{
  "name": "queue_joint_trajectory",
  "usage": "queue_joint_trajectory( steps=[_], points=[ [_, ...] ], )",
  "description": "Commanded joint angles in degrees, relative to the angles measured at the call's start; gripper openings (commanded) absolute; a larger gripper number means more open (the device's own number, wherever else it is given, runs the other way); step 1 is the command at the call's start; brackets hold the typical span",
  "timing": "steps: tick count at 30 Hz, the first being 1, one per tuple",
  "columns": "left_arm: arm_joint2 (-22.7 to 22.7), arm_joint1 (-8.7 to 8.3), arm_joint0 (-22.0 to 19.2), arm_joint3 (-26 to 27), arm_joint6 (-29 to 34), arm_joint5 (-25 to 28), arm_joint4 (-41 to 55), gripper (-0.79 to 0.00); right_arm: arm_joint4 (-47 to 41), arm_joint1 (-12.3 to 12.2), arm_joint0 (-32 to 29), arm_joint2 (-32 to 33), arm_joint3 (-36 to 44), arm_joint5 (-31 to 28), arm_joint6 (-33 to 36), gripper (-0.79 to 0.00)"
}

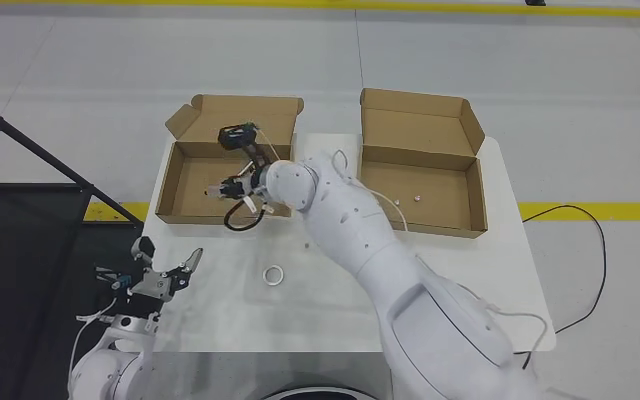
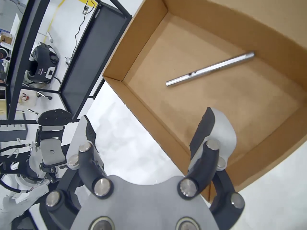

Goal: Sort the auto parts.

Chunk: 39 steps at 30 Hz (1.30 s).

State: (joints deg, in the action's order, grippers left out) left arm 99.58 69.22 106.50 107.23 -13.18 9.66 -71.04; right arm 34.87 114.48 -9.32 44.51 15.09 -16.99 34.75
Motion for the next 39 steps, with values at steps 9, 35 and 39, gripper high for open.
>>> queue_joint_trajectory(
  steps=[9,35,39],
  points=[
    [-1.44,0.04,-2.00,-0.31,1.39,1.75,-1.22,0.000,8.62,-3.28,-4.76,-0.01,12.44,1.82,-5.54,0.000],
    [0.34,0.19,-3.78,-1.51,1.74,0.85,-0.78,0.000,35.42,-16.92,-39.04,8.38,76.37,-1.04,38.39,0.000],
    [-0.18,0.24,-4.02,-1.57,1.99,1.00,-1.12,0.000,36.75,-16.96,-39.32,6.50,75.90,0.51,41.35,-0.105]
  ],
)
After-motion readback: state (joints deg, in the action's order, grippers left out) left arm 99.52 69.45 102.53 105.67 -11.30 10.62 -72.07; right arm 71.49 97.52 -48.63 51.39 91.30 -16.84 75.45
